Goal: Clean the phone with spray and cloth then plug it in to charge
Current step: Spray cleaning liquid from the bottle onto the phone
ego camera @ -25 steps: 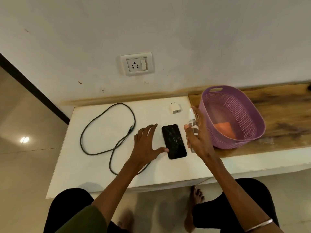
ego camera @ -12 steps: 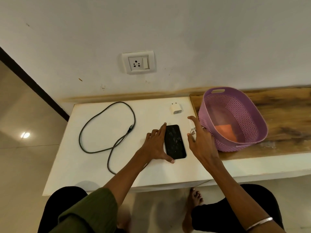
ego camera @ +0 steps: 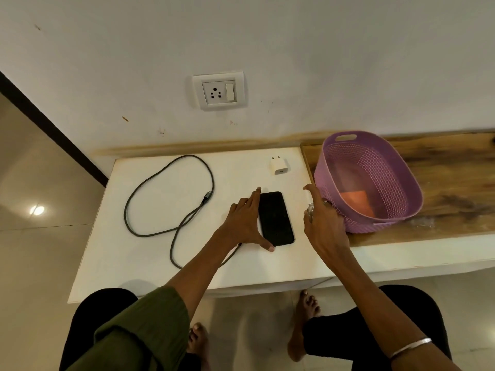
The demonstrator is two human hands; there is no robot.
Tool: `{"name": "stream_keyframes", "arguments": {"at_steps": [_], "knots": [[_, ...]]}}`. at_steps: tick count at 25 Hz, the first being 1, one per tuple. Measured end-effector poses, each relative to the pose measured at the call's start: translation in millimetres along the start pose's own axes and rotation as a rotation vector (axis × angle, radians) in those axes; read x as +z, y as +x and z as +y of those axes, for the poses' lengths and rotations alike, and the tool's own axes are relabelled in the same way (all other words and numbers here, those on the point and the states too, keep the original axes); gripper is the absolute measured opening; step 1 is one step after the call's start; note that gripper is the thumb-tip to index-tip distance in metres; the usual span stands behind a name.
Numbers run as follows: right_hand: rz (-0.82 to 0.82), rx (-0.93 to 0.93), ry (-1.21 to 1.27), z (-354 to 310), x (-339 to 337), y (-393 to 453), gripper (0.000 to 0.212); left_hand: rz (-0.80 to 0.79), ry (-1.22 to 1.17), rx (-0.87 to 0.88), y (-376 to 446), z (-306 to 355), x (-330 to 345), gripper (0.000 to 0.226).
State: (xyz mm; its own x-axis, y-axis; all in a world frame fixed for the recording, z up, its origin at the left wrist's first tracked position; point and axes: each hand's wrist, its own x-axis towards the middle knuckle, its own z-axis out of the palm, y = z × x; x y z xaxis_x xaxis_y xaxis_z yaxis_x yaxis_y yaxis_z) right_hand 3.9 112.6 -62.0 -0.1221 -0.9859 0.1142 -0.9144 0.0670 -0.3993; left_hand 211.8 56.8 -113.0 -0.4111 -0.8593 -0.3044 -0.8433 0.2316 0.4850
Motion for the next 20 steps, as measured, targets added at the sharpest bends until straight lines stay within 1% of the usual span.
{"name": "stream_keyframes", "arguments": {"at_steps": [1,2,4,5,7,9,10,12,15,16,17,18,20], "knots": [[0.055,-0.01,-0.023,-1,-2,-3,0.053,0.0,0.006,0.002,0,0,0,0.158],[0.101,-0.003,0.017,-1,-3,-5,0.055,0.002,0.009,0.002,-1,0,-1,0.158],[0.109,0.041,0.143,0,-7,-10,0.057,0.008,0.014,-0.001,-1,1,-2,0.159],[0.086,0.058,0.162,3,-8,-12,0.058,0.005,0.017,0.002,-1,2,-2,0.159],[-0.002,0.11,0.117,13,-8,-18,0.055,-0.005,0.02,0.0,-1,3,-2,0.159],[-0.095,0.18,0.003,19,-7,-25,0.052,-0.007,0.023,-0.011,-1,4,-4,0.159],[-0.11,0.188,-0.037,20,-6,-29,0.053,-0.006,0.027,-0.015,-2,4,-5,0.16],[-0.076,0.159,-0.05,18,-7,-36,0.057,-0.004,0.038,-0.012,-3,7,-6,0.16],[0.019,0.145,0.046,12,-14,-41,0.06,0.024,-0.027,0.024,-10,8,-6,0.156],[0.031,0.147,0.077,10,-16,-41,0.061,0.073,-0.061,0.027,-14,8,-9,0.151],[0.036,0.149,0.1,9,-17,-42,0.06,0.156,-0.097,0.027,-19,7,-13,0.141],[0.033,0.15,0.118,9,-18,-41,0.059,0.274,-0.133,0.029,-25,3,-18,0.123],[0.016,0.147,0.142,8,-18,-41,0.058,0.577,-0.219,0.02,-35,-12,-32,0.066]]}}
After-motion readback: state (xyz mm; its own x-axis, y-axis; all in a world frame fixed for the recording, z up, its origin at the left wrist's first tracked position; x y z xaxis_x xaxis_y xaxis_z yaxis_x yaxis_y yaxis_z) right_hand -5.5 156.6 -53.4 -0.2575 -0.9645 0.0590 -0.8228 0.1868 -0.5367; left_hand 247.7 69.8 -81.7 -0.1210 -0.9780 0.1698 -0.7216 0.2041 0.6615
